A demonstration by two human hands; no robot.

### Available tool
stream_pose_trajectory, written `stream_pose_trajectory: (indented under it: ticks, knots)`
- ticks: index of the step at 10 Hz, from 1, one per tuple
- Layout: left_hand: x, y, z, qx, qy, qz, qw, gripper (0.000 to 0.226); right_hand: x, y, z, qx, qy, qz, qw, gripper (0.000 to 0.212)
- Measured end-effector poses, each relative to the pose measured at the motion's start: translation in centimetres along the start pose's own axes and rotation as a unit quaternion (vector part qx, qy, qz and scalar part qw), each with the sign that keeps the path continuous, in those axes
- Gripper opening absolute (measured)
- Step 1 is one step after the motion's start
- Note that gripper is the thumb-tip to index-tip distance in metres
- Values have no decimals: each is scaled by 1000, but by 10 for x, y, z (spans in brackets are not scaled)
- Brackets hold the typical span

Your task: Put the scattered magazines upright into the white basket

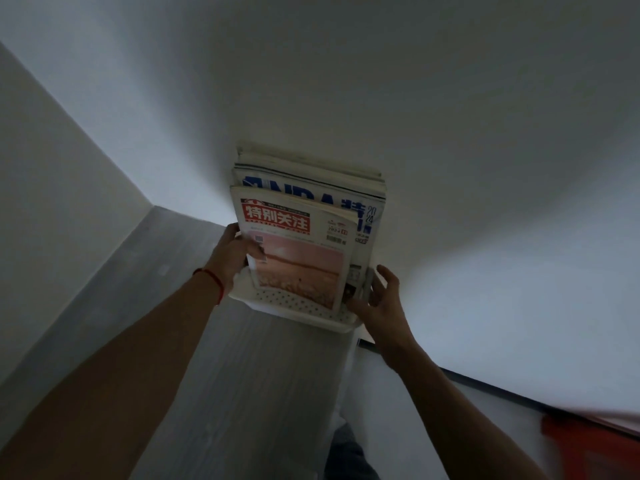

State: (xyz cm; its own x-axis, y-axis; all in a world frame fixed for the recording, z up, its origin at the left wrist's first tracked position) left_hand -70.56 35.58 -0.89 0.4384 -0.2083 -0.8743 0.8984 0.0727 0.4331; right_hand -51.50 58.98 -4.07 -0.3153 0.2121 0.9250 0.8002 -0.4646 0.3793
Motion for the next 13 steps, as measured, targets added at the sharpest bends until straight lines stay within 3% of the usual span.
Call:
stream_pose_trajectory:
  ticks: [1, 2, 3, 4, 9, 11, 12, 13]
  knots:
    - [7, 11, 11, -81, -54, -28, 995, 55, -8, 16, 1, 33, 11, 19, 999, 85]
    - [32, 34, 19, -111, -105, 6, 988, 36, -5, 27, -5, 60, 52, 66, 995, 78]
    - [50, 45, 14, -63, -53, 47, 995, 34, 2, 30, -2, 99, 65, 78, 990, 80]
    - [43, 38, 12, -75, -17, 40, 996, 17, 6, 29, 2, 129, 66, 75, 987, 85]
    - [31, 28, 11, -66, 3, 83, 994, 36, -2, 20, 8, 100, 131, 57, 985, 88]
    - [35, 53, 10, -146, 18, 60, 987, 52, 10, 26, 15, 73, 238, 121, 961, 94]
    - [40, 85, 17, -195, -5, 4, 981, 55, 8, 34, 29, 33, 255, 126, 958, 88]
    - [55, 129, 28, -174, -9, -49, 983, 50, 15, 55, 42, -44, 254, 154, 954, 59]
Point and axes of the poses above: each hand's wrist, its own y-axis away from the middle knuckle, its own z-axis out of the back of the hand, x = y × z, the point moved 3 cm from there along -y, towards the middle knuckle, and after that the axes turned 13 degrees about -x, right-handed, at the moved point
